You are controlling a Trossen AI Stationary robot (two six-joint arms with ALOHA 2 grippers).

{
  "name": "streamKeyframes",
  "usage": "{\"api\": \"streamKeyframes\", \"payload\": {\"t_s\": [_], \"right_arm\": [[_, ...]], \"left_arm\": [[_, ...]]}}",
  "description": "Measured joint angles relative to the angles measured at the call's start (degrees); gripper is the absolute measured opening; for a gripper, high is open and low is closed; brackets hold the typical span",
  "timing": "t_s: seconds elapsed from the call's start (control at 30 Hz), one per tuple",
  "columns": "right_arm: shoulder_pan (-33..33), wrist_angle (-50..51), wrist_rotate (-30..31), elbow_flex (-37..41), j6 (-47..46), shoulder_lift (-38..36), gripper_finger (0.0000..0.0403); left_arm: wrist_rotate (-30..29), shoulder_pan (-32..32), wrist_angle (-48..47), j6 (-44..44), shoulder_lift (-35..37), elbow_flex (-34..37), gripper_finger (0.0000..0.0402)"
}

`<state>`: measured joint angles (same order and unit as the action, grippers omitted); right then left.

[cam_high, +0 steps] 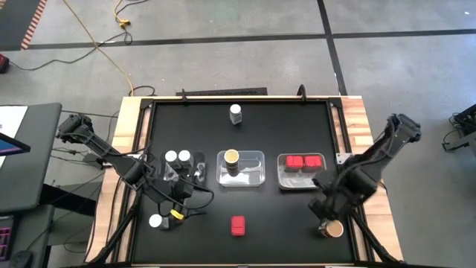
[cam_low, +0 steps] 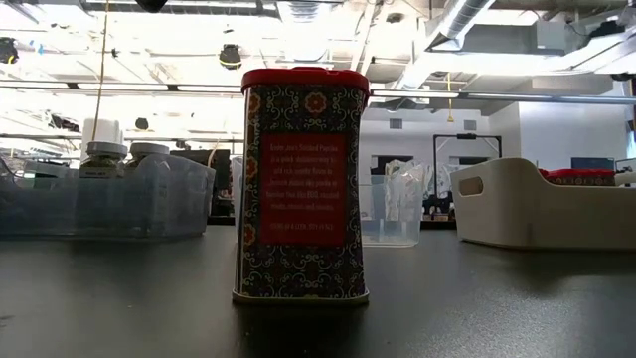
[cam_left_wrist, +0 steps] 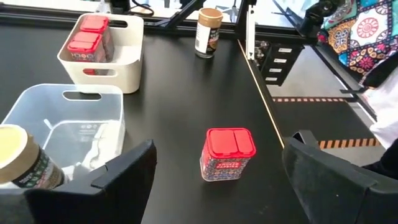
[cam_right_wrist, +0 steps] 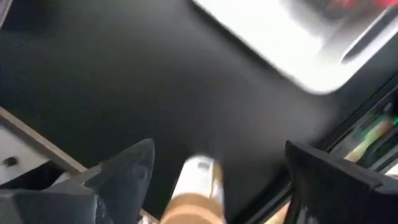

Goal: Sort spices by type
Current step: Put the gold seasoning bottle into the transparent bin

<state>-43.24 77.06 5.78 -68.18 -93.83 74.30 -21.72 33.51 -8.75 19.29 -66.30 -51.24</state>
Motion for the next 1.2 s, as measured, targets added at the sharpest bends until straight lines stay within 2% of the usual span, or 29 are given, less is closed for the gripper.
{"api": "streamKeyframes", "payload": {"t_s": [0.3, 0.53, 0.7, 0.93, 1.2], "right_arm": [[-11.3, -1.4, 0.0, 0.0, -14.5, 4.2, 0.0384], [-13.0, -8.3, -0.3, 0.0, -13.8, 9.9, 0.0384], [-14.2, -8.8, -4.5, 0.0, -12.3, 12.9, 0.0384], [-17.1, -10.3, -4.9, 0.0, -14.6, 12.8, 0.0384], [-18.7, -10.5, -9.0, 0.0, -16.3, 12.7, 0.0384]], "left_arm": [[-0.5, -0.2, 0.0, -0.6, 0.0, 0.0, 0.0334], [-0.7, -0.2, 0.0, -0.6, 0.0, 0.0, 0.0334], [-1.5, -0.2, 0.0, -0.6, 0.0, 0.0, 0.0334], [-1.7, -0.2, 0.0, -0.6, 0.0, 0.0, 0.0334], [-1.7, -0.2, 0.0, -0.5, 0.0, -0.1, 0.0334]]}}
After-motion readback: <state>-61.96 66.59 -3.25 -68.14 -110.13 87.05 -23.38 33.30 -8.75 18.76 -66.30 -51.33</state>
